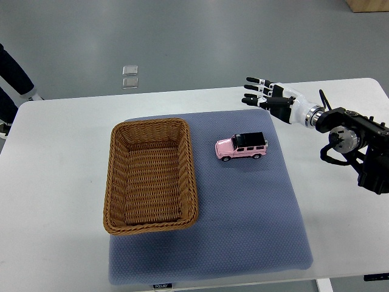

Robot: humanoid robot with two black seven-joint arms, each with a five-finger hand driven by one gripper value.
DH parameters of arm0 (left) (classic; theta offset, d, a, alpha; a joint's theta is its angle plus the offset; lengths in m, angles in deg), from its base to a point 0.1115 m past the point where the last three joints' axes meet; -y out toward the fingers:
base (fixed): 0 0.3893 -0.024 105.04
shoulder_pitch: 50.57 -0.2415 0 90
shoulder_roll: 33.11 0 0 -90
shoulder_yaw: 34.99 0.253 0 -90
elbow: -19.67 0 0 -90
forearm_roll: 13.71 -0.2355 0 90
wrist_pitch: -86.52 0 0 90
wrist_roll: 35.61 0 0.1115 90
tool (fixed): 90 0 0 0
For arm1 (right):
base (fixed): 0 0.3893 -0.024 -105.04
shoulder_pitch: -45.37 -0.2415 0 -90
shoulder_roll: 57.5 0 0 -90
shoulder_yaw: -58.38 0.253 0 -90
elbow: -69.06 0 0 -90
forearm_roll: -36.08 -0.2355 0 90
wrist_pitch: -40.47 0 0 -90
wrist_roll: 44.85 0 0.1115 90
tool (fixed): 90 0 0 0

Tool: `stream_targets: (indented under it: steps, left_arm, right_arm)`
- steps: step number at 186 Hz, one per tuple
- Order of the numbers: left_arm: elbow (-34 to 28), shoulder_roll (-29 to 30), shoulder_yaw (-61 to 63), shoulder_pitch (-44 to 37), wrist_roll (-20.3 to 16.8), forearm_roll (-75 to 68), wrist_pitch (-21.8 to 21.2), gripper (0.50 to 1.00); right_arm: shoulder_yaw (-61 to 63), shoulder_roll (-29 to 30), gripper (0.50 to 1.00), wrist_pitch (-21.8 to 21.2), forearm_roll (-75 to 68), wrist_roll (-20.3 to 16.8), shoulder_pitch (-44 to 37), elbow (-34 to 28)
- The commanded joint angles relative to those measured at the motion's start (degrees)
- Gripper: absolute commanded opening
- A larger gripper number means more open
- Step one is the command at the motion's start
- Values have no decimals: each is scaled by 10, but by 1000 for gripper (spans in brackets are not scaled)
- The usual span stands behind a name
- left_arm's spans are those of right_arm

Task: Place pink car in brown basket
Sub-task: 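Move the right hand forward toward the pink toy car, then lower the right hand over the pink car's black roof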

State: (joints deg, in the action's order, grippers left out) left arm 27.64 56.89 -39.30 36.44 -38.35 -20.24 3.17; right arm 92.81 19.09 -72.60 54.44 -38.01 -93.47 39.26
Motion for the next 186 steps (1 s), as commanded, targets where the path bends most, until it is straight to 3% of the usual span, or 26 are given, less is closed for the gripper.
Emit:
stream_targets:
  steps: [1,72,126,186]
  left_arm:
    - [-1,0,0,0,0,0,0,1000]
    - [-3,0,0,5,0,0,-1,1000]
    - [-5,0,0,7,0,0,-2,1000]
    - [-5,0,1,7,0,0,-2,1000]
  right_arm:
    - [2,0,924,1,0,0,1,0]
    - [-1,-6,924,-17,26,12,-1,-14]
    - [-3,-26,921,-29,247,76,-1,-59]
    - [-34,-75,921,-52,458,106,-39,-112]
